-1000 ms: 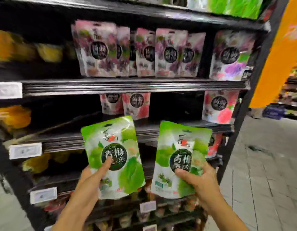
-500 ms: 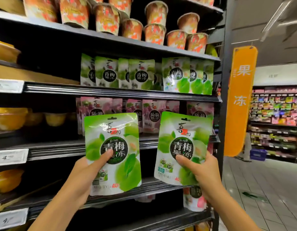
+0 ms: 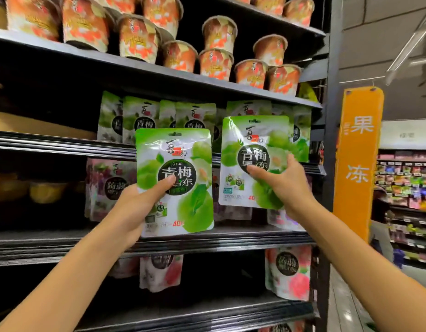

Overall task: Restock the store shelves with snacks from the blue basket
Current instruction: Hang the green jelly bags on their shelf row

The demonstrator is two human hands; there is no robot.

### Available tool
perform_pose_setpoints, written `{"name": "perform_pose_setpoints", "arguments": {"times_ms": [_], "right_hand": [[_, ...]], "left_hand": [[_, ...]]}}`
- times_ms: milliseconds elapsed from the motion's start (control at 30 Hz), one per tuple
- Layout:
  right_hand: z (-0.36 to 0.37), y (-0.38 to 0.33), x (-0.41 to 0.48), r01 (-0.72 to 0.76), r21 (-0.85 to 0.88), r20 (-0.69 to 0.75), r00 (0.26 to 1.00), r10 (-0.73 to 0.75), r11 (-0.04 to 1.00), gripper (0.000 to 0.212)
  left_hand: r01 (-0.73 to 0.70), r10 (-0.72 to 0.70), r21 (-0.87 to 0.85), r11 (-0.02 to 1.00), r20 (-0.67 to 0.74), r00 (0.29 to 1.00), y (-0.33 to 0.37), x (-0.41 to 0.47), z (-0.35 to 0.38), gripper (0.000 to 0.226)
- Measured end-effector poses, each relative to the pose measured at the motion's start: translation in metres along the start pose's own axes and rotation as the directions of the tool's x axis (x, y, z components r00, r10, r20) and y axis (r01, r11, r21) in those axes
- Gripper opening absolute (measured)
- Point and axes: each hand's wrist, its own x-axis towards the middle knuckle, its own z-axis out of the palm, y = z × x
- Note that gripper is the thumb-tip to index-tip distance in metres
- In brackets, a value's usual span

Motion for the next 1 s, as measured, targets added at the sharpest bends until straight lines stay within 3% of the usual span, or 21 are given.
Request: {"name": "perform_pose_setpoints", "arguments": {"times_ms": [67, 167, 333, 467, 600, 1000], "right_hand": [[-0.002, -0.005, 0.022, 0.022, -0.005, 0.027, 0.999, -0.022, 1.0, 0.123], [-0.004, -0.013, 0.048, 0.019, 0.016, 0.064, 0.998, -0.02, 1.0, 0.125], [-0.004, -0.011, 0.08, -0.034, 0.121, 0.101, 0.995, 0.021, 0.992, 0.085], [0.002, -0.01, 0.095, -0.121, 0.163, 0.175, 0.98, 0.092, 0.979, 0.078], [0.011, -0.011, 0.102, -0.177, 0.242, 0.215, 0.969, 0.125, 0.954, 0.044], [0.04, -0.047, 0.128, -0.172, 0.226, 0.156, 0.978, 0.139, 0.959, 0.034]], "left_hand": [[0.004, -0.004, 0.006, 1.0, -0.012, 1.0, 0.001, 0.013, 0.013, 0.033], [0.0, 0.0, 0.023, 1.0, -0.025, 1.0, 0.004, 0.028, 0.03, 0.036], [-0.051, 0.052, 0.022, 0.998, -0.061, 0.997, 0.011, 0.039, 0.048, 0.039], [-0.047, 0.053, 0.069, 0.997, -0.084, 0.995, 0.014, 0.043, 0.046, 0.057], [-0.029, 0.04, 0.133, 0.991, -0.08, 0.996, 0.02, 0.043, 0.036, 0.074], [-0.022, 0.03, 0.131, 0.991, -0.065, 0.997, 0.022, 0.036, 0.017, 0.066]]}}
